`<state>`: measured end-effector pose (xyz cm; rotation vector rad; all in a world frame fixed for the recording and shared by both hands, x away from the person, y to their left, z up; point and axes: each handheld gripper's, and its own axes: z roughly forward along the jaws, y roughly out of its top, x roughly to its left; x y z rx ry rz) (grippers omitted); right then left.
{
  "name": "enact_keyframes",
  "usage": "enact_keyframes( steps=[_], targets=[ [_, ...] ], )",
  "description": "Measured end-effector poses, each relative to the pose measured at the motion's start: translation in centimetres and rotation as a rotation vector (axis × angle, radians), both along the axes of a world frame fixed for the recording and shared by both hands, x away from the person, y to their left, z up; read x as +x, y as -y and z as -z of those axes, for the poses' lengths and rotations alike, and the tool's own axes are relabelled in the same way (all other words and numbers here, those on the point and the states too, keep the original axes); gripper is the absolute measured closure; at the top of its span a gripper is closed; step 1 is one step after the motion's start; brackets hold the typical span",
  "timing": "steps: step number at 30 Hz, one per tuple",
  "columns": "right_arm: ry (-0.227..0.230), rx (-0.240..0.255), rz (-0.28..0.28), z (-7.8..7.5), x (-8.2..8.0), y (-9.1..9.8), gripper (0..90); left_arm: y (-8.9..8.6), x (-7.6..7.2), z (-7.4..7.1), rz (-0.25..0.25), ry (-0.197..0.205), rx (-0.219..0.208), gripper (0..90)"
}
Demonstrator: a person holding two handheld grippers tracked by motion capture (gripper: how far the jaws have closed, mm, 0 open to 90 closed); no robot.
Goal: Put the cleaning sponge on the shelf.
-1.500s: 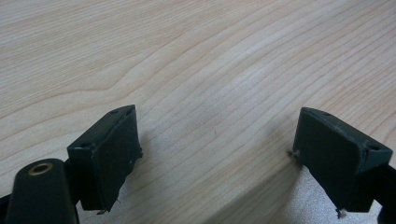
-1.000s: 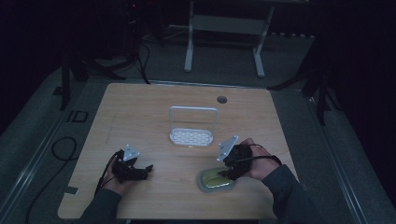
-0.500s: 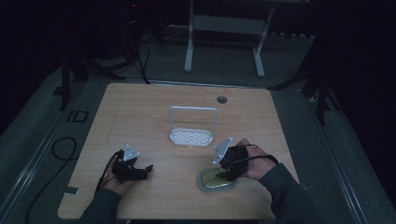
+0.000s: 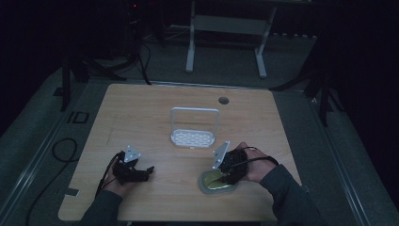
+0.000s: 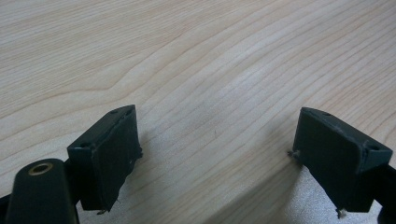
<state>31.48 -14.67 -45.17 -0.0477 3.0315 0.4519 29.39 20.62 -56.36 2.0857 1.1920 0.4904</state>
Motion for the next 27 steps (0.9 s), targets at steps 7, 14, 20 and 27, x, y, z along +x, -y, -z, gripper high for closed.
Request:
enact_keyframes(
  steps=[7, 14, 20, 27],
  targets=[
    [-0.006, -0.032, -0.012, 0.5, 0.1, -0.1, 54.4, 0.0, 0.0, 0.0, 0.000, 0.000, 0.000, 14.6],
    [-0.005, -0.062, -0.006, 0.8, 0.4, -0.2, 56.9, 0.0, 0.0, 0.0, 0.000, 0.000, 0.000, 14.7],
    [-0.010, -0.087, -0.013, 1.3, 0.5, -0.4, 58.0, 0.0, 0.0, 0.0, 0.000, 0.000, 0.000, 14.6],
    [-0.008, -0.111, -0.023, 1.5, 0.6, -0.8, 58.2, 0.0, 0.0, 0.0, 0.000, 0.000, 0.000, 14.6]
  ],
)
